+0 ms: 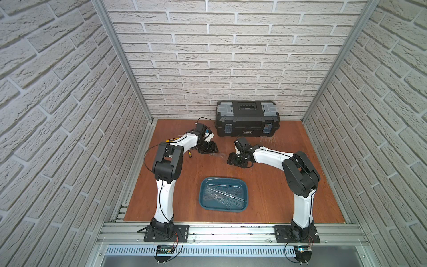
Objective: Put the scattered rulers into the storage box
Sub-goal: Adjust the ruler at the center of the board.
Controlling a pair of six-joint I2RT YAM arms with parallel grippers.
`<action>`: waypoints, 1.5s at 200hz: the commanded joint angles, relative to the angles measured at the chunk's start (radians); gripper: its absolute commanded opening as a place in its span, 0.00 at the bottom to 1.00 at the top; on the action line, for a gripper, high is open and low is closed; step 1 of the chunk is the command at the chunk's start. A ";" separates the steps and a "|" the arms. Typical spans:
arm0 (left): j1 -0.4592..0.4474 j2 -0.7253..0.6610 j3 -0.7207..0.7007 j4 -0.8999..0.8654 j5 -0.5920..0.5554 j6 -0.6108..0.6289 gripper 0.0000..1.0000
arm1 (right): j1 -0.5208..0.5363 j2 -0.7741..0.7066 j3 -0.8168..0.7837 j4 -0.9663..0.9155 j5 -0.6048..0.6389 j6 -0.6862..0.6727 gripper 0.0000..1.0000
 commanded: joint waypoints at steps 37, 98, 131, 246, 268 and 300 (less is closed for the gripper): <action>-0.045 0.010 -0.029 -0.104 0.064 -0.010 0.59 | 0.026 0.101 -0.002 -0.077 0.132 -0.137 0.65; -0.045 0.003 -0.032 -0.124 0.064 -0.009 0.59 | 0.045 0.103 -0.009 -0.086 0.194 -0.208 0.65; -0.053 -0.012 -0.049 -0.151 0.067 0.017 0.59 | 0.045 0.094 -0.025 -0.066 0.186 -0.191 0.65; -0.043 -0.074 -0.044 -0.273 0.195 -0.008 0.59 | 0.045 0.107 -0.064 0.005 0.262 -0.284 0.64; -0.038 -0.090 -0.058 -0.275 0.186 -0.007 0.60 | 0.046 0.109 -0.065 0.012 0.245 -0.282 0.64; -0.058 -0.095 -0.041 -0.309 0.085 0.041 0.59 | 0.047 0.117 -0.064 0.017 0.211 -0.276 0.64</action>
